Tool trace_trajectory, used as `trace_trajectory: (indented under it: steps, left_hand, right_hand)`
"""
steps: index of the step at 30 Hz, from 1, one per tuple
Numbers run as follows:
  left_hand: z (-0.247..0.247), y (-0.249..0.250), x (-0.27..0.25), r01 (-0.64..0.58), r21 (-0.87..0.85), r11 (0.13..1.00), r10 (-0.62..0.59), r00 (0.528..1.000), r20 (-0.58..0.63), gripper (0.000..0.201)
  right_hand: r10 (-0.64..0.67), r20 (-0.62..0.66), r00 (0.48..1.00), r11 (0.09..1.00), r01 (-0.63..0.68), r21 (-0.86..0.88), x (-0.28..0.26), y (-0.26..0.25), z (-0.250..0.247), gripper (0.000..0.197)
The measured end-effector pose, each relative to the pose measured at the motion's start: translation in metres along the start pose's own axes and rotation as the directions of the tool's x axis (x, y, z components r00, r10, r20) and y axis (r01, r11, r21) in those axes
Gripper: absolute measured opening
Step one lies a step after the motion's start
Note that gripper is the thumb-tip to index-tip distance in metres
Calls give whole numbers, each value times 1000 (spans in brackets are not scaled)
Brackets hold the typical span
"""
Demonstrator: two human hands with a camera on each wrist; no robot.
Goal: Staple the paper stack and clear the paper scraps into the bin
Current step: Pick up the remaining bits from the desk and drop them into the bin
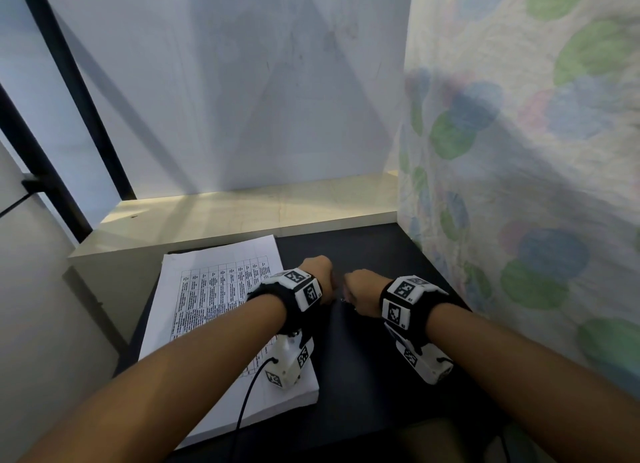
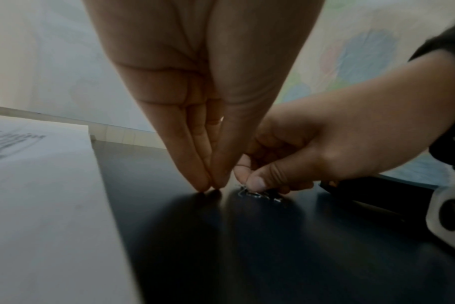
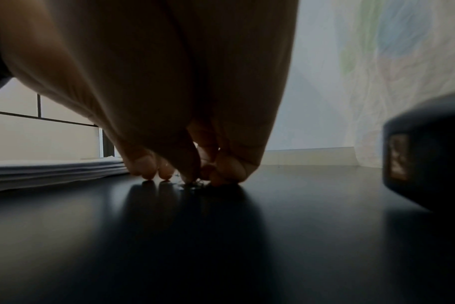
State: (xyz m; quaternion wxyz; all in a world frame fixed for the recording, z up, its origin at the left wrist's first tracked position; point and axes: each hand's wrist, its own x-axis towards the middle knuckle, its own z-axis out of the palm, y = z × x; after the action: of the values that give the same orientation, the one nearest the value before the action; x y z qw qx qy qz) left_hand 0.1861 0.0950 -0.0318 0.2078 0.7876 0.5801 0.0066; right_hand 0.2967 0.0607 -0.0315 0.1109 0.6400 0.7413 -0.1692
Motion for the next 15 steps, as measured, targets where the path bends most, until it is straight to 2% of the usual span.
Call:
trace_trajectory:
  steps: [2,5,8,11,15]
  left_hand:
    - [-2,-1,-1,3,-9,1000,-3,1000,4,25]
    - [-3,-2,-3,1,-7,1000,-1,1000,8,25]
    - [-2,2,-4,6,23,1000,-8,998,59,37]
    - [3,14,-4,-17,59,998,10,994,106,44]
    - [7,32,-1,-47,57,997,40,993,114,40]
  right_hand:
    - [23,-7,1000,998,-22,58,0,3,-1,13]
    - [37,-68,997,982,-24,185,-7,12,-10,26]
    - [53,-157,986,964,-10,266,-16,26,-22,27]
    - [73,-212,975,959,-10,283,-22,40,-31,27]
    - [77,-229,970,959,-9,284,-28,54,-34,27]
